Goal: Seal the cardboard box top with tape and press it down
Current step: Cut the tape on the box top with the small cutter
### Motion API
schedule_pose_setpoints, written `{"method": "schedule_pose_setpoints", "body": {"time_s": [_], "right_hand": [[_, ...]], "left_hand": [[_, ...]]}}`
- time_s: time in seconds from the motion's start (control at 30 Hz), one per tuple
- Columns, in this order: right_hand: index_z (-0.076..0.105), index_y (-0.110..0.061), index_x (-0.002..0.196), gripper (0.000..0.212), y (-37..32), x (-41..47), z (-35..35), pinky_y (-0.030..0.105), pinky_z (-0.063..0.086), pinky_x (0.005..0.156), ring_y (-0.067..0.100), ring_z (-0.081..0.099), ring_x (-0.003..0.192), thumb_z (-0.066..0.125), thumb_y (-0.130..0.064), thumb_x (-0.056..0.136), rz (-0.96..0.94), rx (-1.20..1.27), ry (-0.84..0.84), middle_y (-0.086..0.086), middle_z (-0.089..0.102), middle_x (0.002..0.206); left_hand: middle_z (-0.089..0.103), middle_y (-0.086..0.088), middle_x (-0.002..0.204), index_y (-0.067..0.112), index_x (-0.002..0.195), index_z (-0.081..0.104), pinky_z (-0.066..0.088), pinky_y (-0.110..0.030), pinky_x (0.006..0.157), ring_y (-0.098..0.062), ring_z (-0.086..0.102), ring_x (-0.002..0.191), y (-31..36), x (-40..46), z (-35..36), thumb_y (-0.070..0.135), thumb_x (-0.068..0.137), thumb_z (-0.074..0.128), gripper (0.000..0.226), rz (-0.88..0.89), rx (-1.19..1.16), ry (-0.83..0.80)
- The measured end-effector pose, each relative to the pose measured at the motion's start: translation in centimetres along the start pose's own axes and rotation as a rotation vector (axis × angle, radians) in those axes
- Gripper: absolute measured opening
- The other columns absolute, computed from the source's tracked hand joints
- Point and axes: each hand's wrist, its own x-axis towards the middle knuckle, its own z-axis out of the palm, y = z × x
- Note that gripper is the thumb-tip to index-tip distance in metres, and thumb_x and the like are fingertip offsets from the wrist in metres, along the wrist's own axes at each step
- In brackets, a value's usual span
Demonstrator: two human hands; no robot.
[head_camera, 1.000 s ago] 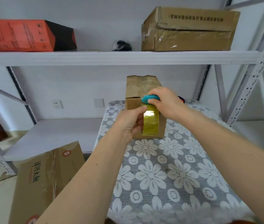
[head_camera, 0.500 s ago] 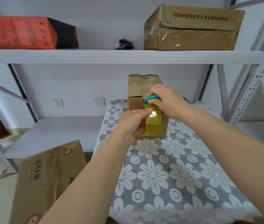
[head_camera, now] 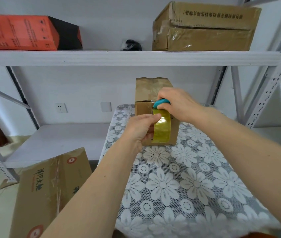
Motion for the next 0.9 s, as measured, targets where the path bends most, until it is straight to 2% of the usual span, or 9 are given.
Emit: {"method": "schedule_pose_setpoints", "body": {"time_s": [0.1,0.23,0.37,0.53,0.6,0.7,0.9], "right_hand": [[0.059,-0.016,0.089,0.009,-0.3,0.5,-0.1,0.033,0.044,0.072,0.018,0.053,0.085,0.059,-0.025,0.090,0.003,-0.041,-0.035,-0.001,0.059,0.093],[0.060,-0.015,0.088,0.010,-0.8,0.8,-0.1,0.037,0.048,0.074,0.020,0.055,0.086,0.059,-0.025,0.090,0.023,-0.069,-0.047,0.000,0.061,0.095],[0.059,-0.016,0.088,0.009,-0.9,0.5,-0.2,0.040,0.050,0.074,0.021,0.056,0.085,0.059,-0.025,0.089,0.064,-0.069,-0.046,0.003,0.062,0.095],[0.059,-0.016,0.087,0.009,-0.5,-0.2,-0.8,0.038,0.050,0.074,0.022,0.057,0.083,0.061,-0.024,0.090,0.137,-0.060,-0.042,0.004,0.062,0.094],[0.058,-0.016,0.087,0.009,-0.2,-0.5,-1.0,0.035,0.048,0.072,0.021,0.056,0.082,0.061,-0.024,0.090,0.157,-0.061,-0.049,0.004,0.062,0.094],[0.058,-0.016,0.087,0.008,0.4,-0.8,-1.1,0.031,0.044,0.067,0.021,0.055,0.080,0.061,-0.022,0.090,0.197,-0.068,-0.063,0.005,0.061,0.093],[0.064,-0.011,0.097,0.014,1.0,-1.7,-1.2,0.031,0.039,0.065,0.021,0.054,0.078,0.062,-0.024,0.090,0.308,-0.026,-0.080,0.003,0.058,0.089]], "left_hand": [[0.073,-0.010,0.086,0.008,0.090,0.070,0.058,-0.030,0.062,-0.019,0.068,0.072,0.0,0.0,0.0,0.016,0.081,0.072,0.012,0.012,0.013,0.005],[0.073,-0.011,0.085,0.009,0.088,0.070,0.058,-0.036,0.072,-0.020,0.068,0.073,0.0,-0.2,0.1,0.016,0.081,0.072,0.010,0.021,0.020,0.034],[0.071,-0.006,0.076,0.012,0.080,0.069,0.056,-0.030,0.065,-0.016,0.066,0.066,0.2,-0.5,0.5,0.014,0.082,0.071,0.004,0.047,0.031,0.076],[0.071,-0.007,0.078,0.014,0.074,0.068,0.057,-0.039,0.078,-0.019,0.065,0.072,0.4,-0.8,0.7,0.014,0.081,0.071,0.008,0.067,0.048,0.126],[0.071,-0.006,0.078,0.015,0.073,0.068,0.057,-0.037,0.075,-0.019,0.065,0.071,0.4,-0.9,0.8,0.014,0.081,0.071,0.010,0.068,0.052,0.133],[0.070,-0.003,0.075,0.016,0.072,0.067,0.054,-0.024,0.056,-0.014,0.065,0.065,0.4,-1.0,0.8,0.015,0.082,0.070,0.011,0.068,0.055,0.148],[0.070,-0.001,0.075,0.017,0.076,0.068,0.049,-0.021,0.055,-0.011,0.063,0.063,0.4,-1.2,0.4,0.017,0.082,0.071,0.007,0.026,0.103,0.147]]}}
